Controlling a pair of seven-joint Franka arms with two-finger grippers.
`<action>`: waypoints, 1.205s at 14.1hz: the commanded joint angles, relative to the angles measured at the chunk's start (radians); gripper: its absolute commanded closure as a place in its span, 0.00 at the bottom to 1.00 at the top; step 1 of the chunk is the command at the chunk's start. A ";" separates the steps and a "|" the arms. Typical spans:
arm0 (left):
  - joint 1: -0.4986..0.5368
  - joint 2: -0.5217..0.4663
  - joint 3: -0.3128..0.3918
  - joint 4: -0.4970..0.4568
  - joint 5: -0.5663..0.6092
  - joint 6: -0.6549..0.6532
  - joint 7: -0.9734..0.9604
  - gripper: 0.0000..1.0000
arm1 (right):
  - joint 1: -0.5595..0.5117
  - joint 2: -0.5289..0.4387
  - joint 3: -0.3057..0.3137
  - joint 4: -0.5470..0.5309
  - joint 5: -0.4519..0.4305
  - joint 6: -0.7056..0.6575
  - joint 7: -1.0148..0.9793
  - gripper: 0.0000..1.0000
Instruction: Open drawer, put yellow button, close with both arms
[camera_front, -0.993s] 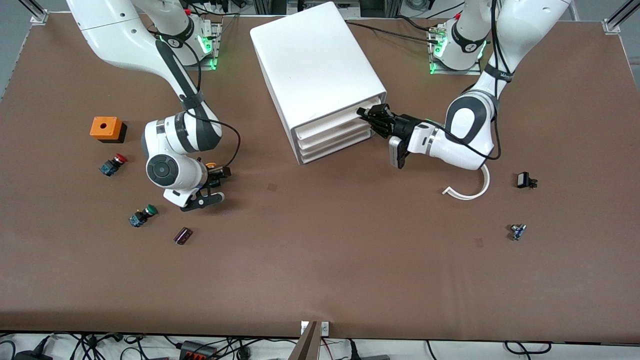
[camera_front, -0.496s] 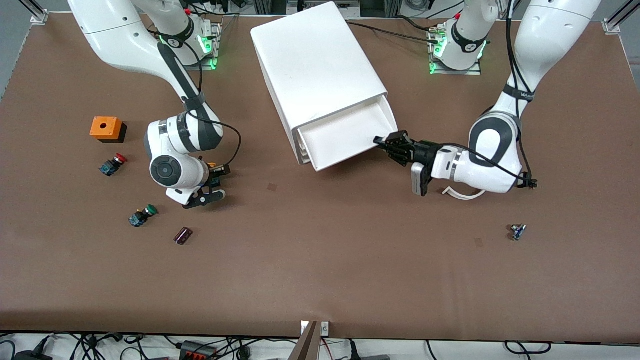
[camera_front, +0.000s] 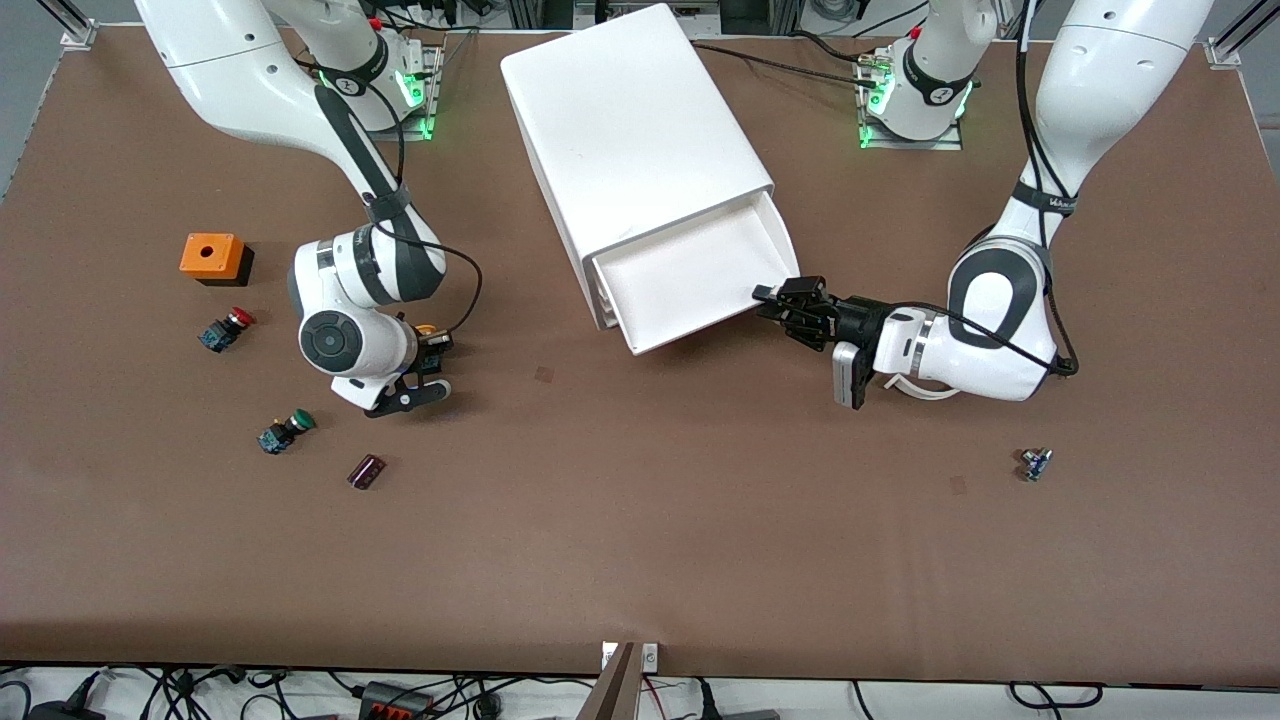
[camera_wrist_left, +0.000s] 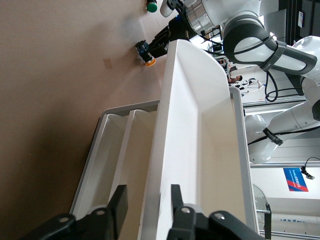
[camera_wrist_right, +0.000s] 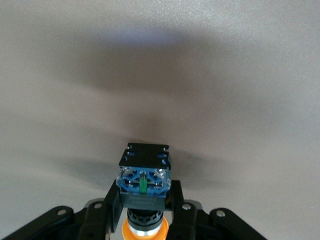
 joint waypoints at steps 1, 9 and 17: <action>0.019 -0.010 0.002 0.023 0.029 -0.012 -0.023 0.00 | -0.002 -0.042 0.001 0.031 0.017 -0.045 0.002 0.96; 0.024 -0.093 0.000 0.256 0.450 -0.115 -0.527 0.00 | 0.012 -0.086 0.003 0.414 0.121 -0.390 0.183 0.97; 0.018 -0.094 -0.011 0.403 1.129 -0.158 -0.662 0.00 | 0.153 -0.106 0.003 0.606 0.189 -0.535 0.655 1.00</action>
